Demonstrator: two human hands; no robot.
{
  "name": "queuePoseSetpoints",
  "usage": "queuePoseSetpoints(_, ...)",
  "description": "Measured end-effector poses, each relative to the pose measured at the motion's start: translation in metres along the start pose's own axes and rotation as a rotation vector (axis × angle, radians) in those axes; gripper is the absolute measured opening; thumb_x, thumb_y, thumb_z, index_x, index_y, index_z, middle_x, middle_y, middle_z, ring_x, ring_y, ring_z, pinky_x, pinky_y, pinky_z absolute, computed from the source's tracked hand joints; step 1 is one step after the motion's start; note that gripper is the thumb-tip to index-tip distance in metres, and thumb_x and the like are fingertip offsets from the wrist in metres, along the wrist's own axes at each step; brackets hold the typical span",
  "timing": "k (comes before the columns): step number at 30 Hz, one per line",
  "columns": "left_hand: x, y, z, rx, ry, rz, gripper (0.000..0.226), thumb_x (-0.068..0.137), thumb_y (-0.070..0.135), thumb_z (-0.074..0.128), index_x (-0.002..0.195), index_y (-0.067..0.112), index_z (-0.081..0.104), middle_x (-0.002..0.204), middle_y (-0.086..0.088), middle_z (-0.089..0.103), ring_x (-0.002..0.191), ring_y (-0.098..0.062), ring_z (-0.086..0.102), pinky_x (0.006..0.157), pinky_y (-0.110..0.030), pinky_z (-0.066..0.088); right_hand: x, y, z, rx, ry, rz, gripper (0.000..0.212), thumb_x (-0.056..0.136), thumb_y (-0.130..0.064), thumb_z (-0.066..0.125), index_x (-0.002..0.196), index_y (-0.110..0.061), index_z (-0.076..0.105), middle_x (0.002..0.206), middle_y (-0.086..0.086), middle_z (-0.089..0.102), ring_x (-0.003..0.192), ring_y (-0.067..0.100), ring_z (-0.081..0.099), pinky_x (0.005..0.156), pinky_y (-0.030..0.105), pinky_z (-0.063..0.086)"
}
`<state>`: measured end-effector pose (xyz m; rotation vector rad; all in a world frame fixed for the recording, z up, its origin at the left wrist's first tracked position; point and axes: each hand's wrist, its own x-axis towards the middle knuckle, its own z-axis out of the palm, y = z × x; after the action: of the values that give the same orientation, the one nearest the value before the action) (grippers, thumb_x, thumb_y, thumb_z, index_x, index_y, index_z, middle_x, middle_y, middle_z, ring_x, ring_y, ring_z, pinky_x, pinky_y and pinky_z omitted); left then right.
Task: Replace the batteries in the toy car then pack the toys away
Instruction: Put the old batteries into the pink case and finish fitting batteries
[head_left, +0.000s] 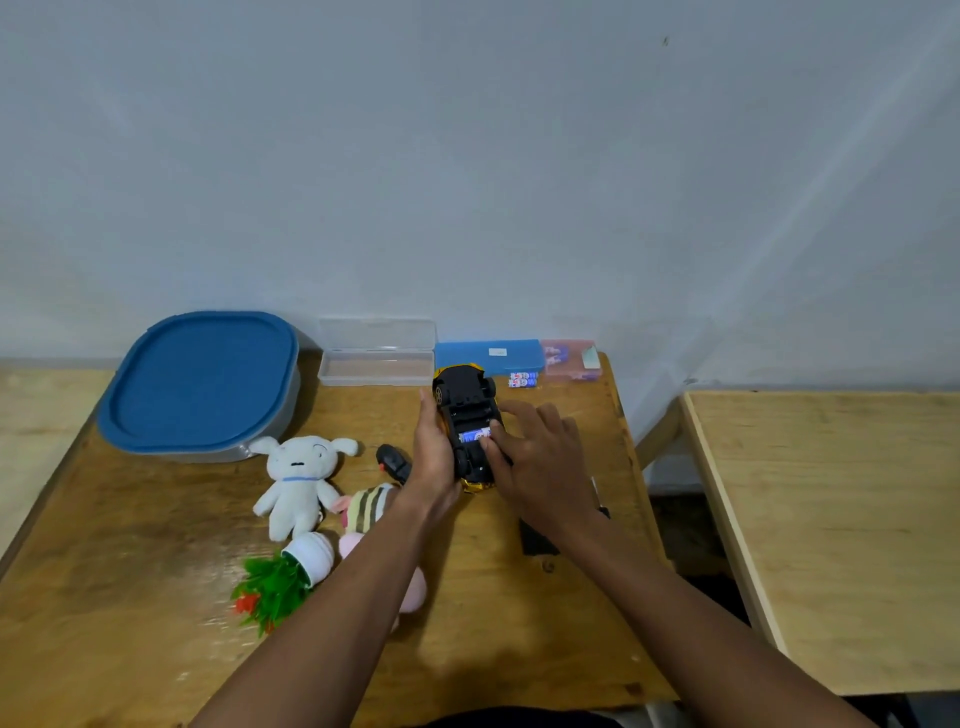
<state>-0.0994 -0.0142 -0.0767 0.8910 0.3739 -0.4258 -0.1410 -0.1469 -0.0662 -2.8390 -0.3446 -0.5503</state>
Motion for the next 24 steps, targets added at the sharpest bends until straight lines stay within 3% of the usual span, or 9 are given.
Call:
queuePoseSetpoints(2,0.006,0.001,-0.002,-0.024,0.013,-0.008,0.083,0.096,0.072,0.021,0.131,0.01,0.064,0.113,-0.017,0.07,0.098,-0.03,0.067,0.091,-0.044,0.053,0.007,0.008,0.007,0.128,-0.025,0.018,0.032,0.099,-0.039,0.048,0.105,-0.019,0.072,0.126,0.0,0.061,0.105,0.022,0.054,0.079,0.038,0.046)
queuePoseSetpoints(5,0.018,0.003,-0.005,-0.045,0.033,-0.014,0.082,0.097,0.07,0.022,0.132,0.009,0.064,0.111,-0.017,0.069,0.092,-0.03,0.067,0.088,-0.045,0.053,0.022,0.026,0.021,0.405,0.054,0.215,0.026,0.099,-0.03,0.053,0.107,-0.017,0.074,0.113,0.002,0.067,0.099,0.018,0.061,0.079,0.036,0.052)
queuePoseSetpoints(8,0.029,0.002,-0.006,-0.019,0.027,-0.01,0.081,0.099,0.068,0.019,0.126,0.01,0.068,0.105,-0.014,0.069,0.086,-0.028,0.066,0.082,-0.044,0.055,0.041,0.056,0.042,0.357,-0.058,0.357,0.024,0.097,-0.024,0.058,0.112,-0.015,0.074,0.108,0.008,0.072,0.095,0.023,0.065,0.08,0.036,0.055)
queuePoseSetpoints(10,0.035,0.0,-0.003,-0.056,0.021,-0.034,0.08,0.098,0.068,0.02,0.122,0.01,0.069,0.101,-0.013,0.069,0.082,-0.029,0.065,0.076,-0.044,0.057,0.055,0.077,0.059,0.258,-0.191,0.341,0.024,0.094,-0.022,0.058,0.11,-0.016,0.075,0.105,0.01,0.072,0.093,0.027,0.066,0.079,0.037,0.054)
queuePoseSetpoints(14,0.046,-0.005,-0.004,-0.074,-0.009,-0.041,0.082,0.095,0.07,0.021,0.127,0.009,0.064,0.1,-0.012,0.067,0.082,-0.028,0.066,0.074,-0.043,0.06,0.077,0.1,0.087,0.156,-0.28,0.263,0.028,0.088,-0.019,0.058,0.112,-0.019,0.073,0.107,0.007,0.068,0.092,0.027,0.064,0.071,0.033,0.048)
queuePoseSetpoints(19,0.056,-0.012,-0.01,-0.052,-0.006,-0.049,0.082,0.097,0.07,0.019,0.128,0.01,0.066,0.1,-0.012,0.069,0.083,-0.028,0.068,0.073,-0.043,0.06,0.087,0.113,0.11,0.097,-0.259,0.159,0.019,0.092,-0.02,0.061,0.107,-0.015,0.072,0.108,0.008,0.064,0.099,0.028,0.061,0.075,0.033,0.045)
queuePoseSetpoints(24,0.06,-0.013,-0.009,-0.016,0.038,-0.044,0.081,0.097,0.07,0.02,0.127,0.011,0.066,0.104,-0.014,0.069,0.089,-0.03,0.068,0.087,-0.05,0.055,0.09,0.117,0.119,0.039,-0.27,0.087,0.015,0.089,-0.017,0.061,0.102,-0.016,0.068,0.101,0.004,0.063,0.098,0.026,0.057,0.08,0.04,0.047)
